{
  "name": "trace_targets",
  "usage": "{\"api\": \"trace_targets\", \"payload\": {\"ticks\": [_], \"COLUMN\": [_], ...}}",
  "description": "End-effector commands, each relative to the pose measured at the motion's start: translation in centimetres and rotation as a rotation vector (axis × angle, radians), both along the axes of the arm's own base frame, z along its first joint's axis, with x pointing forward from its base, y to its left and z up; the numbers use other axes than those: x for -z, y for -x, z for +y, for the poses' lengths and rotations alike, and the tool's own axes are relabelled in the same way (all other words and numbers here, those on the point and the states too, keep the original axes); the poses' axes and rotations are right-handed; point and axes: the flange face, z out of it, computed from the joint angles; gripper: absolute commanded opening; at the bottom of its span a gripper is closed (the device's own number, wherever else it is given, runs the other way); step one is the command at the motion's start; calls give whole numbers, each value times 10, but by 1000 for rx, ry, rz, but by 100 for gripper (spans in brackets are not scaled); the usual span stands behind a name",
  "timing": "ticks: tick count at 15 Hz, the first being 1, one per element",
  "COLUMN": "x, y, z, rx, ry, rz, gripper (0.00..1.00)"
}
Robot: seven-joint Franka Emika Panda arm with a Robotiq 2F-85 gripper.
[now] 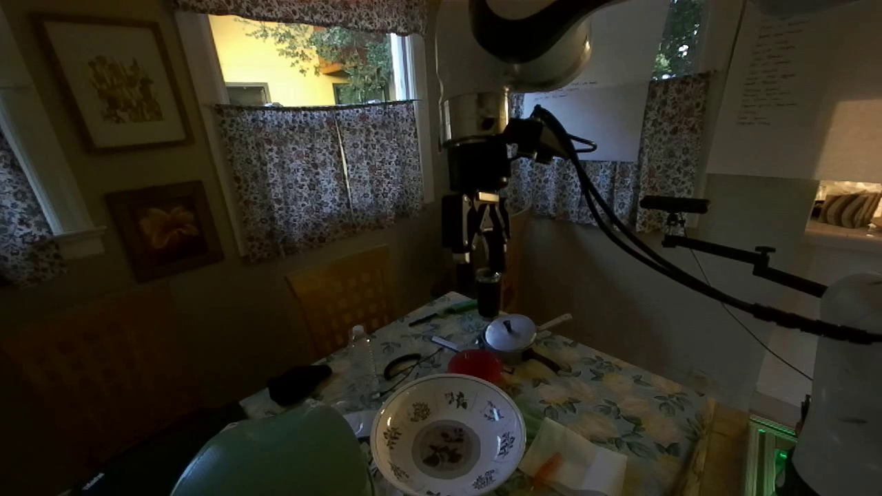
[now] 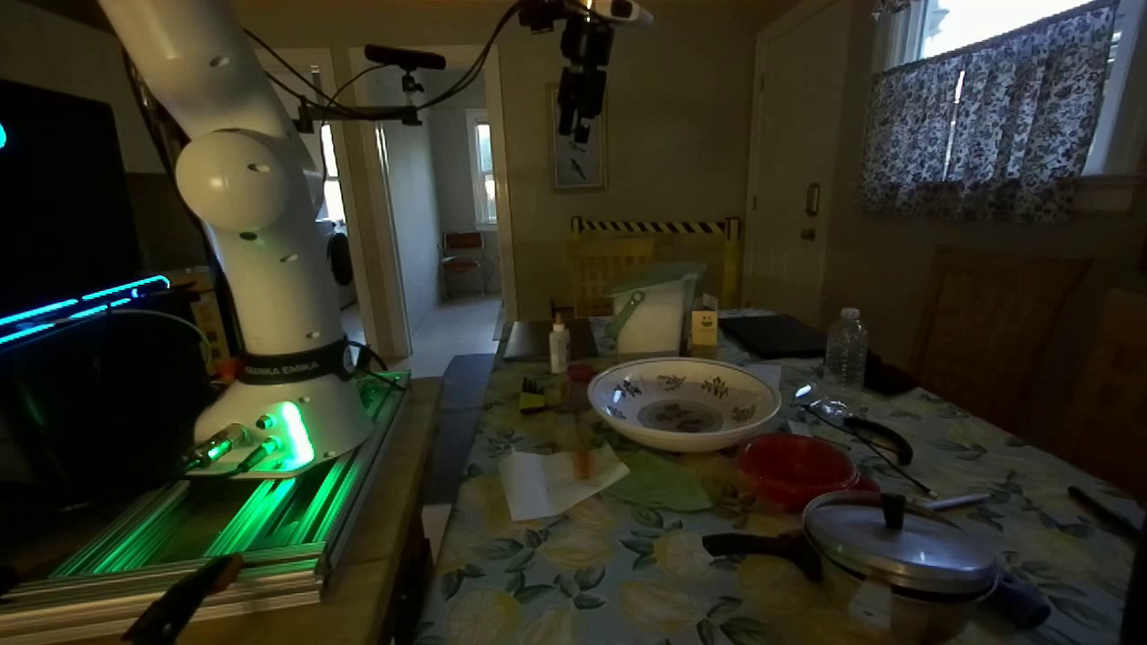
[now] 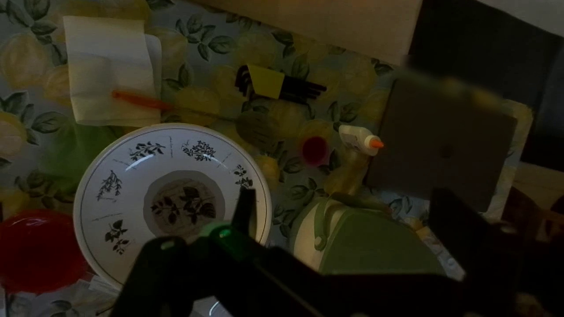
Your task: Move the bottle to the right
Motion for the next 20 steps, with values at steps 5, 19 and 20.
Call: {"api": "trace_targets", "payload": {"ticks": [5,19,20], "x": [34,102,107], "y": [-58,-165,-173], "z": [-19,-98,-100], "rx": [105,332,335], "ry": [-44,67,94], "rz": [-109,-209,-208], "gripper": [100,100,100]}}
